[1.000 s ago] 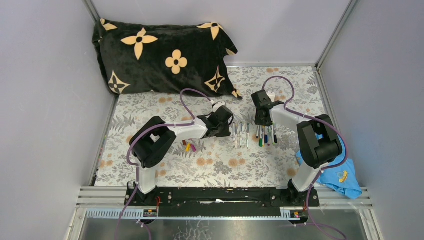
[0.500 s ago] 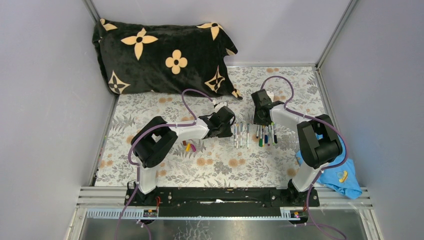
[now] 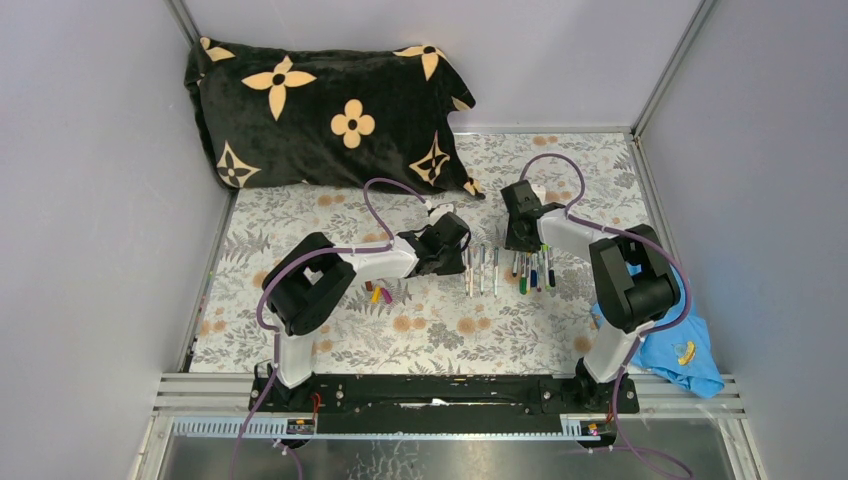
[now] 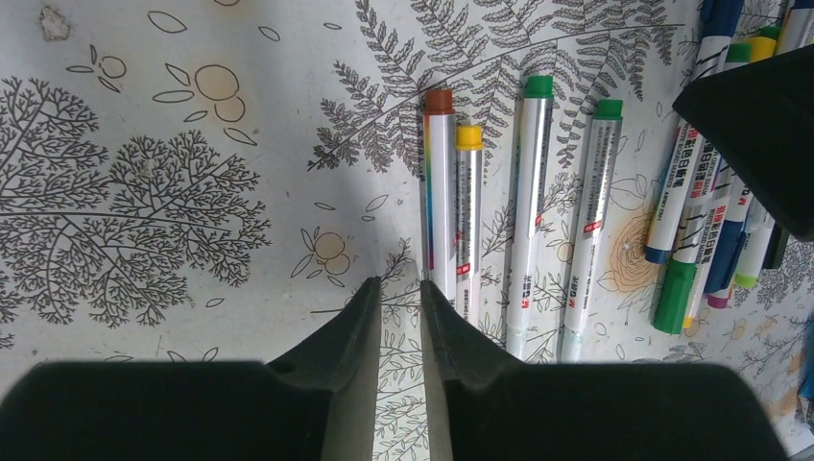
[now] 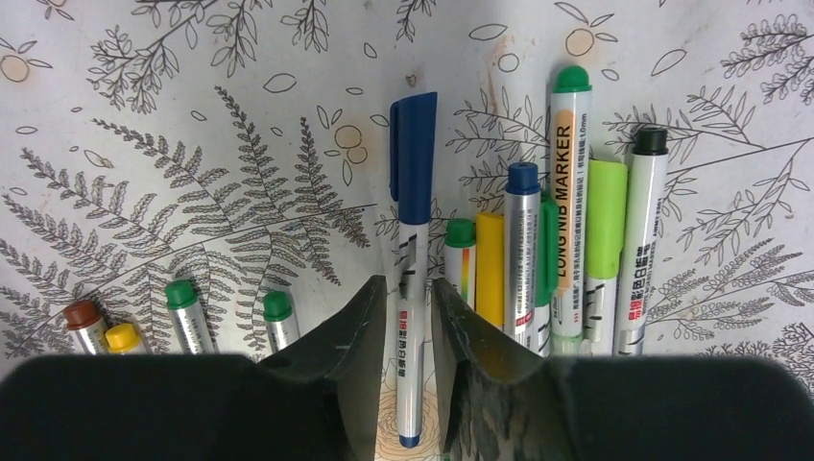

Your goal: Open the pen caps

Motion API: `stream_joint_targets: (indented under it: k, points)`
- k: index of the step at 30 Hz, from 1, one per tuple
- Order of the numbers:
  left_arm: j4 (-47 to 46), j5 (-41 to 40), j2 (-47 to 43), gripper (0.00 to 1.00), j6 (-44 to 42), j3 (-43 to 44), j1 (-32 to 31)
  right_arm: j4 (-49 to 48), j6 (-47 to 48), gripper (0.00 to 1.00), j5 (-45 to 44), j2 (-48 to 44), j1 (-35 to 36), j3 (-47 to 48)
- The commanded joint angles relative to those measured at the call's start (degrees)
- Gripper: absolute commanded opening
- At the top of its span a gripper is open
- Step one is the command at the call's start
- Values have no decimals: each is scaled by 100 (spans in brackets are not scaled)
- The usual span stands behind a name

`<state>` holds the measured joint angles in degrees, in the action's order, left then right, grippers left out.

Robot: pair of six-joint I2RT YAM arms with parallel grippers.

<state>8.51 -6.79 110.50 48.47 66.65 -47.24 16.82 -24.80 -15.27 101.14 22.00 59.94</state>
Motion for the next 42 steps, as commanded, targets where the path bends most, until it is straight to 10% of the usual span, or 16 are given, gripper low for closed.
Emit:
stream_joint_targets:
  k: [1,9,19,42]
  points:
    - [-91,29,123,26,14,49,-48,-172,10,30,107,101,-20,16]
    - [-95,-136,-1,40,85,-62,-46,-235,-46,28,72,204,-20,-116]
    - [225,-581,-496,67,127,-224,-8,-254,-1,0,69,-57,-13,-251]
    - [-492,1075,-2541,72,864,-1318,239,-447,265,0,1898,-3062,1257,-1283]
